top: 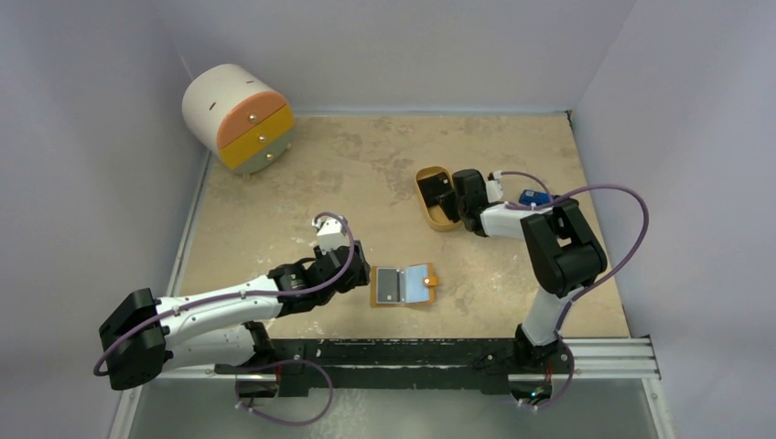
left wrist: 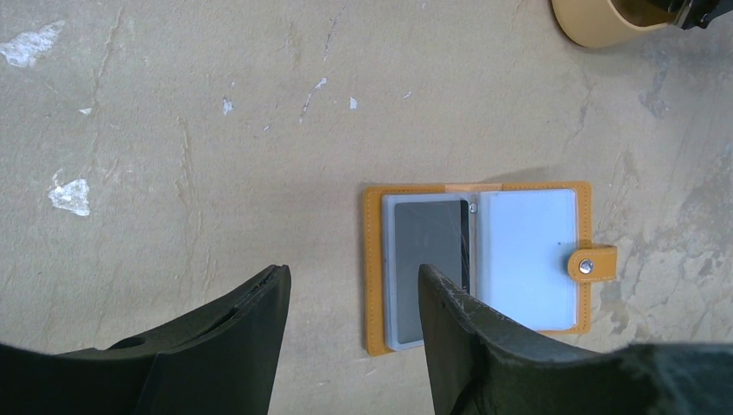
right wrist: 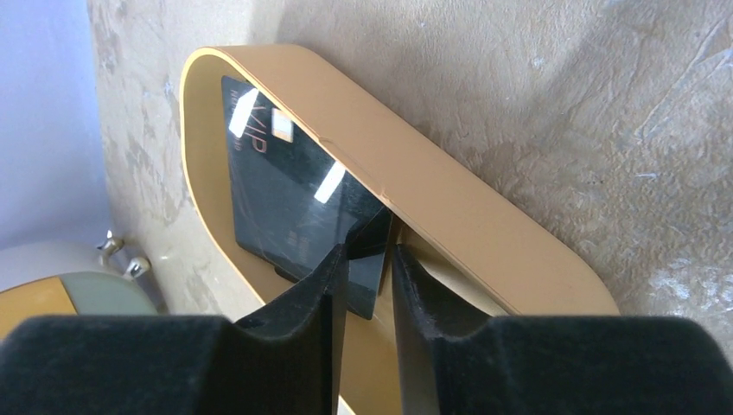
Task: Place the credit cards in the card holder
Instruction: Pick up the credit card from the storage box.
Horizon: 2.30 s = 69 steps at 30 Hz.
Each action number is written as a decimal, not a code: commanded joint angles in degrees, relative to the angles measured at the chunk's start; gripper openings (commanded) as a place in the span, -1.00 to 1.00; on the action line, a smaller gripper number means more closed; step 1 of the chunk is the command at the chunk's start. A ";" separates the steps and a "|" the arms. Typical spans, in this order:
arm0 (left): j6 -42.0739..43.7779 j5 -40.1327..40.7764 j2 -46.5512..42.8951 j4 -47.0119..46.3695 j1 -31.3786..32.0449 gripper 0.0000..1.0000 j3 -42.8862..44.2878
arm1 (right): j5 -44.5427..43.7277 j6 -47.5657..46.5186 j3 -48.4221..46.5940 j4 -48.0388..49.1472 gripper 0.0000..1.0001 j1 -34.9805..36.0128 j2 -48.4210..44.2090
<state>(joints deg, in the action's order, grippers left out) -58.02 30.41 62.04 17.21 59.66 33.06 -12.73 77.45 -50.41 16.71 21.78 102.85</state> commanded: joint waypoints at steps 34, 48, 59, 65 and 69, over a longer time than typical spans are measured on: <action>-0.87 1.14 -0.74 -1.22 -0.24 0.11 0.06 | -0.14 -3.03 -1.52 5.80 -1.00 0.02 -5.16; -0.61 0.97 0.18 -1.61 -0.24 0.11 0.46 | -0.89 -1.88 0.84 2.80 -1.00 0.02 -10.18; -1.56 0.70 0.14 -2.16 -0.20 0.10 -0.23 | -1.42 -2.05 4.80 2.35 -1.00 -0.29 -13.31; -1.75 0.74 -0.06 -2.12 -0.20 0.09 -0.23 | -1.74 -2.62 6.60 1.29 -1.00 -0.33 -16.42; -1.76 1.21 -0.33 -1.96 -0.17 0.09 0.02 | -2.52 -3.62 7.57 -0.09 -1.00 -0.34 -19.76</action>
<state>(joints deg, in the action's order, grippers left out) -59.09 30.46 62.39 17.21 59.66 32.88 -12.56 75.42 -43.68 17.87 21.67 87.57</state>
